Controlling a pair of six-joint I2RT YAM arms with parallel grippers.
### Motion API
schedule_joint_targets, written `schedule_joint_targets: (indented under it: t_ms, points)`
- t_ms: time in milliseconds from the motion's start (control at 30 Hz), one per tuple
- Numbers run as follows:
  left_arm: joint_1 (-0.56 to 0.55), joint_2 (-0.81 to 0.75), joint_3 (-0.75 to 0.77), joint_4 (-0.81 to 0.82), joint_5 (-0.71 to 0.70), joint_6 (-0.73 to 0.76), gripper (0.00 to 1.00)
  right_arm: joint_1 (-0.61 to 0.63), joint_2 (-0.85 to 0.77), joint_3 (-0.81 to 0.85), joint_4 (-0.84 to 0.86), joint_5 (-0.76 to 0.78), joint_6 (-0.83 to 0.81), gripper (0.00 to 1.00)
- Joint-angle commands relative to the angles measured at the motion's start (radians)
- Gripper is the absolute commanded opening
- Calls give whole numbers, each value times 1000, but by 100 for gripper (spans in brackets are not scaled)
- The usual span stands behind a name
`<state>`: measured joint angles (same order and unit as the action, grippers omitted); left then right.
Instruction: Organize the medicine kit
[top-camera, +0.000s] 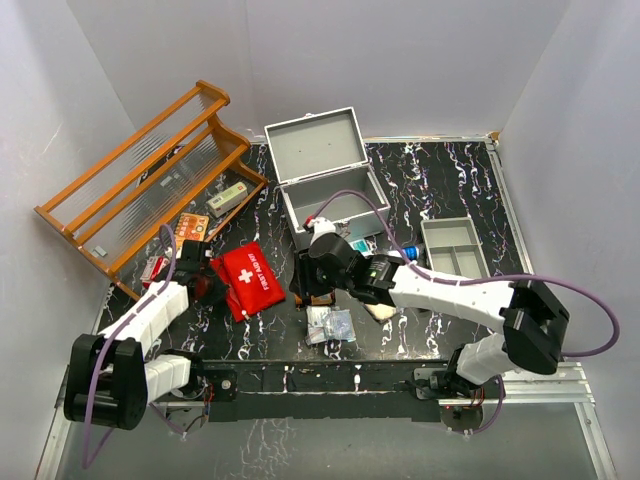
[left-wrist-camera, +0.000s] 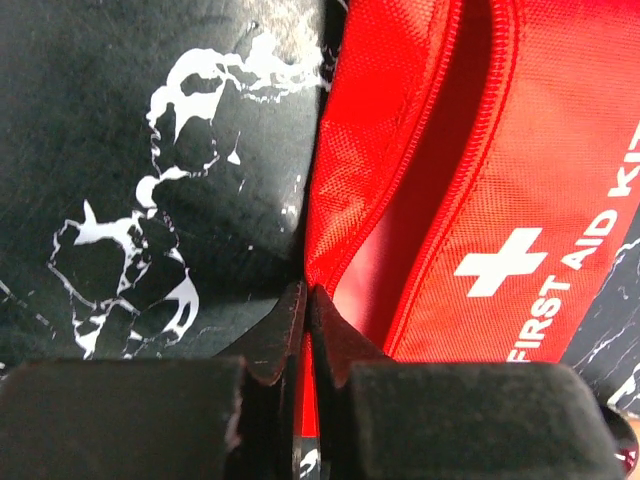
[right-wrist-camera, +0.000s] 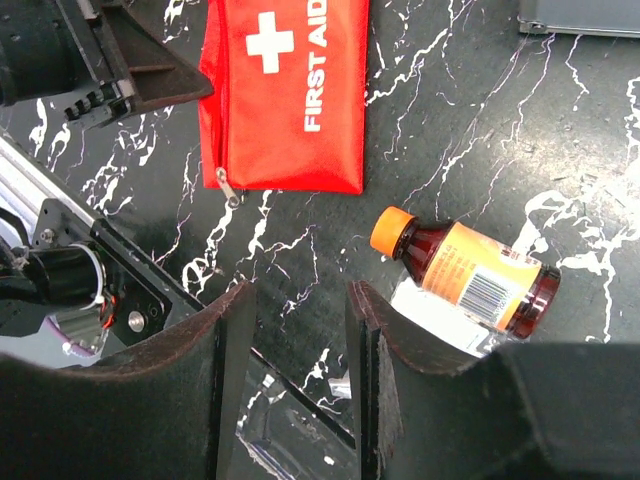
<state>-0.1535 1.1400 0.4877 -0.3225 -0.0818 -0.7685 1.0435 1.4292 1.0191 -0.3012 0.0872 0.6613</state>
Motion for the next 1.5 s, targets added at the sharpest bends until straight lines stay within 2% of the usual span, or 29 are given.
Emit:
schedule_joint_targets:
  t_ms: [0,300,700,1067,1233,1467]
  points:
    - [3,-70,75,-124,23,40,0,7,34,66,96,2,14,39]
    - [2,-204,224,-301,128,79,0,39,217,235,126,-28,66,46]
    - [2,-252,265,-334,220,136,0,55,471,466,75,-6,113,51]
    - [1,-250,258,-317,262,140,0,61,591,570,-13,83,109,46]
    - [2,-248,263,-336,223,143,0,62,577,559,-63,189,119,41]
    - [2,-236,270,-353,182,142,0,67,552,562,-105,223,121,34]
